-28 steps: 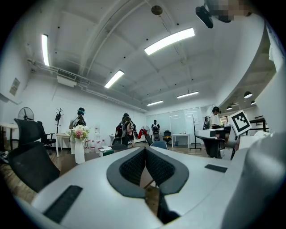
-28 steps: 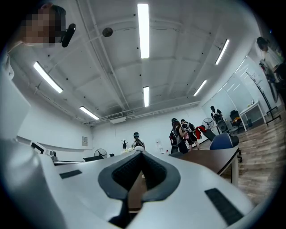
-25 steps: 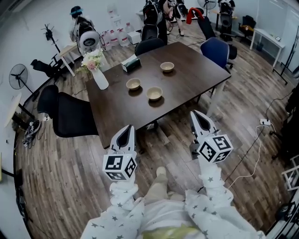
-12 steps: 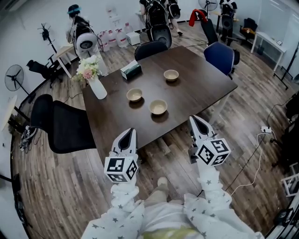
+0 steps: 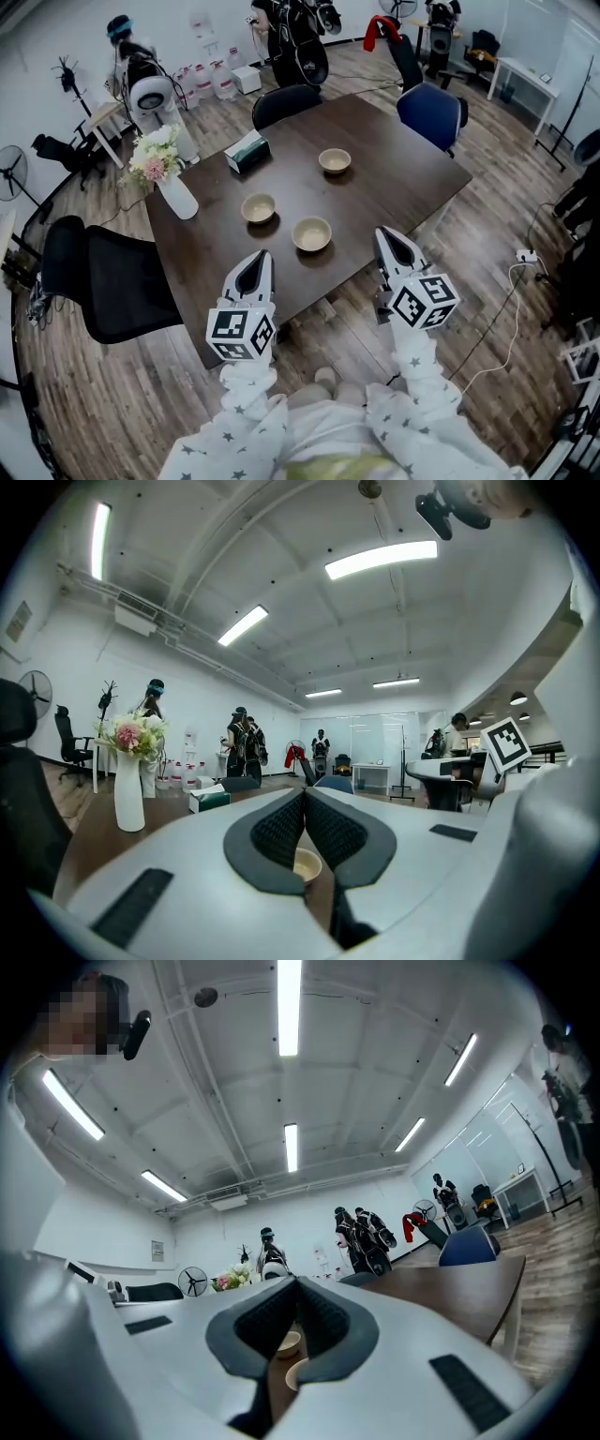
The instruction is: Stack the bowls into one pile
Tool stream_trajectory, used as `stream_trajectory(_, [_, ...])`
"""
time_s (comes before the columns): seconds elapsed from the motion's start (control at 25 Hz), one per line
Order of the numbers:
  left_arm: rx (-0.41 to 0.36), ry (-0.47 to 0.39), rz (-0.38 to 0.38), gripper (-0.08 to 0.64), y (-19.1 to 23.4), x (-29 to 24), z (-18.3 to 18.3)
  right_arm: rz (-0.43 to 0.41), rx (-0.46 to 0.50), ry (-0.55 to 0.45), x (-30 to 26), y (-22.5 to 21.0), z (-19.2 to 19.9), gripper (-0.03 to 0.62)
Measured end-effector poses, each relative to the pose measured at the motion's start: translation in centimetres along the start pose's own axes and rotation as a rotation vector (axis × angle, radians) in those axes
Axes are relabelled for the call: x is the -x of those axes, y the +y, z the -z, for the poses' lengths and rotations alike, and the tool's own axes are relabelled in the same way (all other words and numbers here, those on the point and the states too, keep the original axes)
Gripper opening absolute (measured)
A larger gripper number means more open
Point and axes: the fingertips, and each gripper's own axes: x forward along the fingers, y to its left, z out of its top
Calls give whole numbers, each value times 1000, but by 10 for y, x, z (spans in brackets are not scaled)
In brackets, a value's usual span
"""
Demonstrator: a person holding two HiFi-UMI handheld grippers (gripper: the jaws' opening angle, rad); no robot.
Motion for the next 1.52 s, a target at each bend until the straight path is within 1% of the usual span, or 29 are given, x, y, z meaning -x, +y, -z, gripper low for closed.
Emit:
stream_trajectory(0.2, [15, 20, 34, 26, 6, -21, 10, 24, -3, 7, -15, -10, 6, 21])
stream_trajectory(0.44, [31, 45, 43, 26, 15, -40, 18, 42, -17, 28, -30, -20, 15, 21])
stream_trajectory(0.6, [39, 61, 37, 26, 20, -57, 24, 35, -28, 45, -47, -33, 20, 21])
stream_trajectory(0.84, [53, 77, -11, 26, 35, -92, 27, -15, -44, 83, -93, -54, 26, 21])
stream_trajectory(1.04, [82, 113, -53, 26, 49, -128, 37, -58, -66, 129, -139, -77, 32, 21])
stream_trajectory(1.2, [106, 140, -80, 26, 54, -156, 46, -99, -73, 183, -172, -97, 37, 21])
stream_trajectory(1.36, [130, 169, -125, 26, 61, -179, 55, -128, -90, 233, -201, -116, 44, 21])
stream_trajectory(1.52, [155, 183, -181, 26, 71, -191, 63, -191, -101, 298, -222, -121, 58, 21])
